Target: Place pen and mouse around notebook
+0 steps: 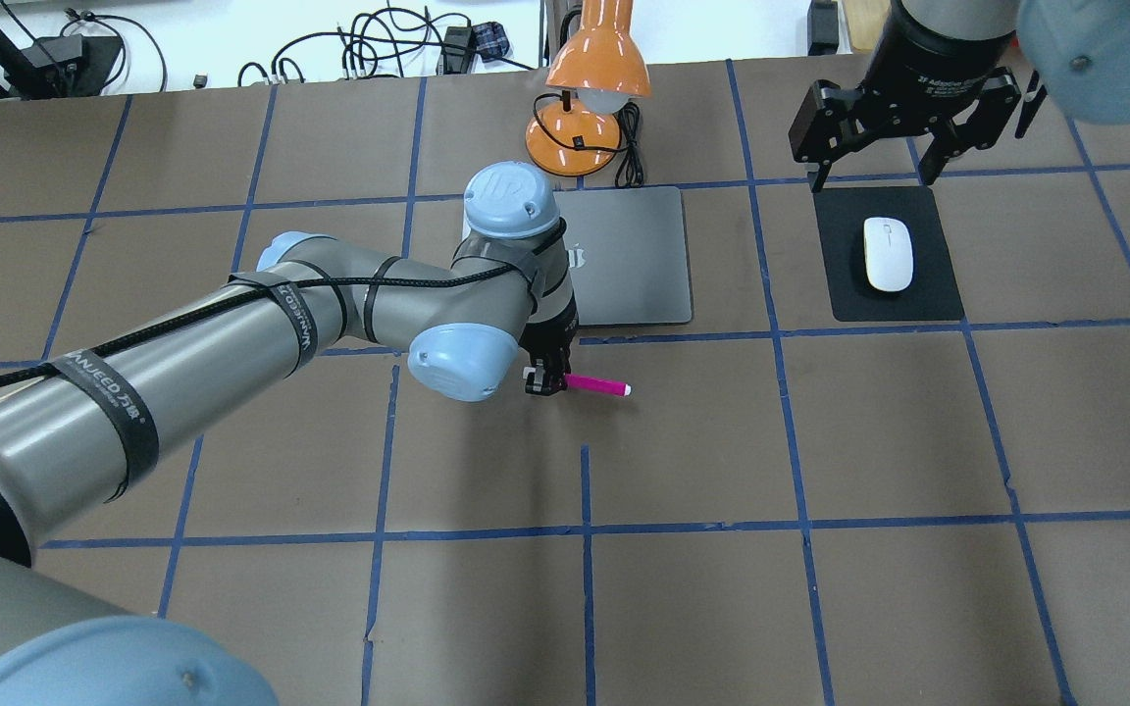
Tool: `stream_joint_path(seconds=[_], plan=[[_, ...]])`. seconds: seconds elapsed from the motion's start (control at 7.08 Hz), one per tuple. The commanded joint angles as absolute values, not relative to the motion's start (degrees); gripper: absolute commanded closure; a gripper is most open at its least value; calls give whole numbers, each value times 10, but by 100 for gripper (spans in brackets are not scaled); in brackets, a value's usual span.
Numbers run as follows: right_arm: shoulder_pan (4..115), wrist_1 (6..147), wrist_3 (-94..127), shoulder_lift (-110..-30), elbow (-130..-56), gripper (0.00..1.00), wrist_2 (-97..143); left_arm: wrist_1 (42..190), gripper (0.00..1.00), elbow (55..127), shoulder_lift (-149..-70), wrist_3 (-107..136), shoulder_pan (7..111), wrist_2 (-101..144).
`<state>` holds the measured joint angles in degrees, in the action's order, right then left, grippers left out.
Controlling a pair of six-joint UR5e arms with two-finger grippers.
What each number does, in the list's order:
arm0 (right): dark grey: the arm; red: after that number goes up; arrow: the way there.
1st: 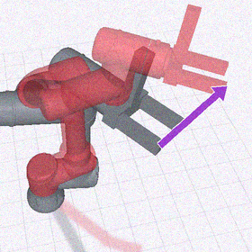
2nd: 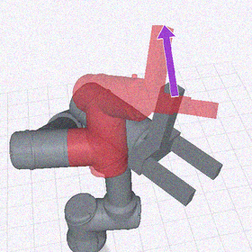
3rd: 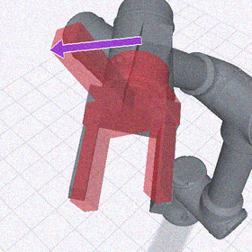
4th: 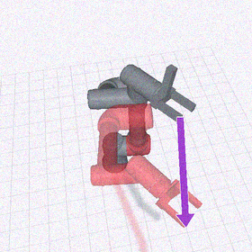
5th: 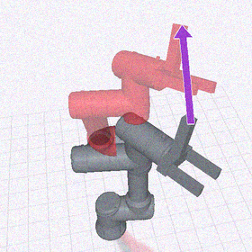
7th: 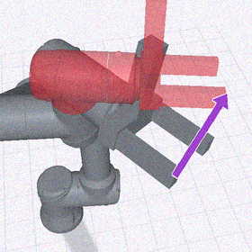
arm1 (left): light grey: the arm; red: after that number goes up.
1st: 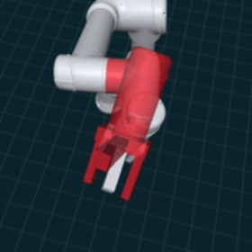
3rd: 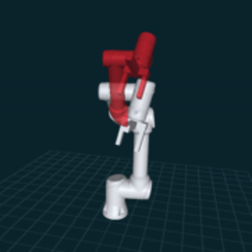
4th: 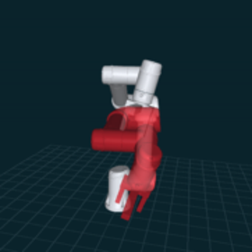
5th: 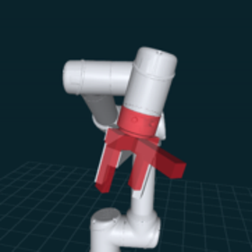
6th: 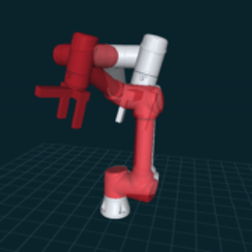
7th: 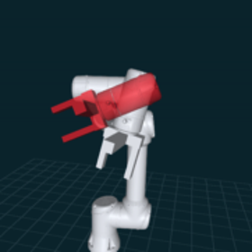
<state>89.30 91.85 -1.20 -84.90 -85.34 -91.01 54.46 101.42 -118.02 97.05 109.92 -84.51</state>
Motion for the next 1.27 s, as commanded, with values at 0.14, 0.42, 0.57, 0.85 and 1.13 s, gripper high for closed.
stream_joint_path(seconds=[0.14, 0.42, 0.57, 0.85, 1.13], plan=[[893, 919, -12, -849, -853, 0, -911, 546, 62, 1015, -1180, 975, 1100, -845], [893, 919, -12, -849, -853, 0, -911, 547, 0, 1013, -1180, 968, 1100, -843], [893, 919, -12, -849, -853, 0, -911, 553, 0, 1007, -1168, 910, 1094, -843], [893, 918, -3, -852, -854, 0, -904, 555, 0, 1003, -1141, 740, 1071, -848], [893, 918, -3, -853, -854, 0, -902, 558, 0, 1003, -1108, 568, 1043, -851]])
